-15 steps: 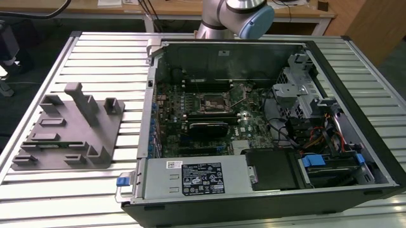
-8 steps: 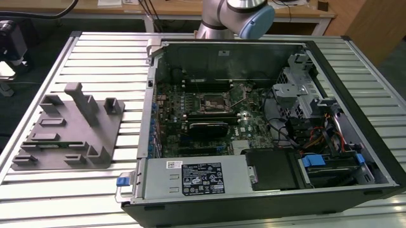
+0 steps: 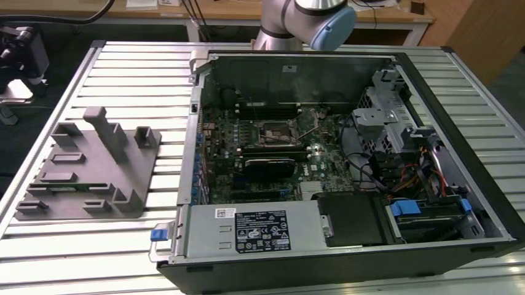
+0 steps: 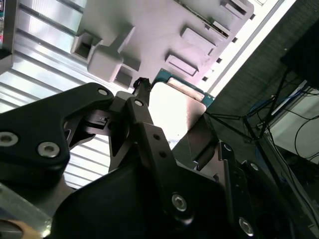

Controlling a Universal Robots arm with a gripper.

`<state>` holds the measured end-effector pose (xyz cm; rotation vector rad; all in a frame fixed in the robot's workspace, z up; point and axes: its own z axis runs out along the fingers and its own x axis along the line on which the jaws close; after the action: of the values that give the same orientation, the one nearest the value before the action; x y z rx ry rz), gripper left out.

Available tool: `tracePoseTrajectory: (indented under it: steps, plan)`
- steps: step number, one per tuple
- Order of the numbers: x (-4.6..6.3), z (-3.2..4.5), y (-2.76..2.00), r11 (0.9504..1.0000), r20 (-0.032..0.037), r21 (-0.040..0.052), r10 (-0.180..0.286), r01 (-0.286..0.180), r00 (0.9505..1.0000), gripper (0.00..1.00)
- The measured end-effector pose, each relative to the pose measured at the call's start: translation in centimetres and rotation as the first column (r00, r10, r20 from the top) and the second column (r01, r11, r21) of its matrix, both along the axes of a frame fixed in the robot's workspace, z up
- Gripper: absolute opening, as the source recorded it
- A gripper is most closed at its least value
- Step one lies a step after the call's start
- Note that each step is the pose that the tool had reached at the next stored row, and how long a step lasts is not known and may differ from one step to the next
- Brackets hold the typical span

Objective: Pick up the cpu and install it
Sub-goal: 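Pick up the cpu and move it towards the insertion slot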

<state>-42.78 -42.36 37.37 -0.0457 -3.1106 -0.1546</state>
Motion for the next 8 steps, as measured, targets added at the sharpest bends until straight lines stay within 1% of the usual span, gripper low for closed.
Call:
tracePoseTrajectory:
  steps: [8]
  plan:
    - [1.8,0.0,0.0,1.0,0.0,0.0,0.0,0.0,1.0,0.55]
